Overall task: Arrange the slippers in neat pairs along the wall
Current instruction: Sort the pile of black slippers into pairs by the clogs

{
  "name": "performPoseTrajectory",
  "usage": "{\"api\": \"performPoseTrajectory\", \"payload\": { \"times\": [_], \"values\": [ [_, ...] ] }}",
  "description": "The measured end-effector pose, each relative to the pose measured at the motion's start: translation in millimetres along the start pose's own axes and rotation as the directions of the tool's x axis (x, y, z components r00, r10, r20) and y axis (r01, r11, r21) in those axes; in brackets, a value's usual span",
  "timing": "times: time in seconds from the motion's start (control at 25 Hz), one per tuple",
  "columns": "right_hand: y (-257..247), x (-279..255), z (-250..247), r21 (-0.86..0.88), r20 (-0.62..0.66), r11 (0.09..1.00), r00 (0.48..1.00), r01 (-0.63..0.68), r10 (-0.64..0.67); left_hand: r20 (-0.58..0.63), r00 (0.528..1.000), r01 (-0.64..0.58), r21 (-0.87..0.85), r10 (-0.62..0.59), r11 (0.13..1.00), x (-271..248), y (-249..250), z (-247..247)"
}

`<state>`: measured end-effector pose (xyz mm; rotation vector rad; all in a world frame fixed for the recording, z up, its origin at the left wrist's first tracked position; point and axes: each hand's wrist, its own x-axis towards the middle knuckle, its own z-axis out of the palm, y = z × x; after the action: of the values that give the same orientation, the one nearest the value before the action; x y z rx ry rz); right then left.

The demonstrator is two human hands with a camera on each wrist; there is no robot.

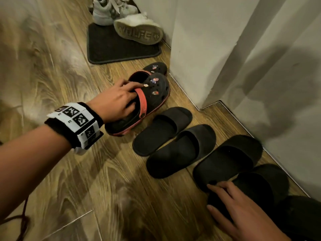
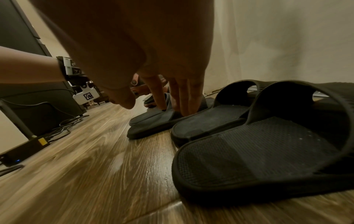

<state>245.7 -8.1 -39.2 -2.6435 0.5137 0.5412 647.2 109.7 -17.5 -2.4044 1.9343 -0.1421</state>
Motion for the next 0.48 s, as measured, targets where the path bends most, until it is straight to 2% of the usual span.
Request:
{"api": "performPoseTrajectory", "payload": {
  "times": [0.16, 0.24, 0.36, 0.48],
  "values": [
    [-3.3, -1.1, -1.3, 0.017, 0.002, 1.0, 1.0, -0.007, 0.007, 0.017, 1.0, -0.018, -0.065, 0.019, 0.998, 9.6, -8.7, 15.1],
    [-4.0, -2.1, -2.8, 0.01, 0.001, 1.0, 1.0, -0.014, 0.014, 0.095, 0.995, -0.008, -0.096, 0.017, 0.995, 28.5, -4.0, 25.7],
    [-2.9, -7.3, -3.5, 0.011, 0.001, 0.999, 1.0, -0.031, 0.031, 0.247, 0.966, 0.124, -0.192, -0.075, 0.974, 38.9, 5.5, 51.0],
    [1.6, -13.7, -1.8, 0.011, 0.01, 0.999, 0.999, -0.039, 0.039, 0.177, 0.967, 0.219, -0.222, -0.181, 0.95, 26.5, 6.9, 69.0]
  ]
}}
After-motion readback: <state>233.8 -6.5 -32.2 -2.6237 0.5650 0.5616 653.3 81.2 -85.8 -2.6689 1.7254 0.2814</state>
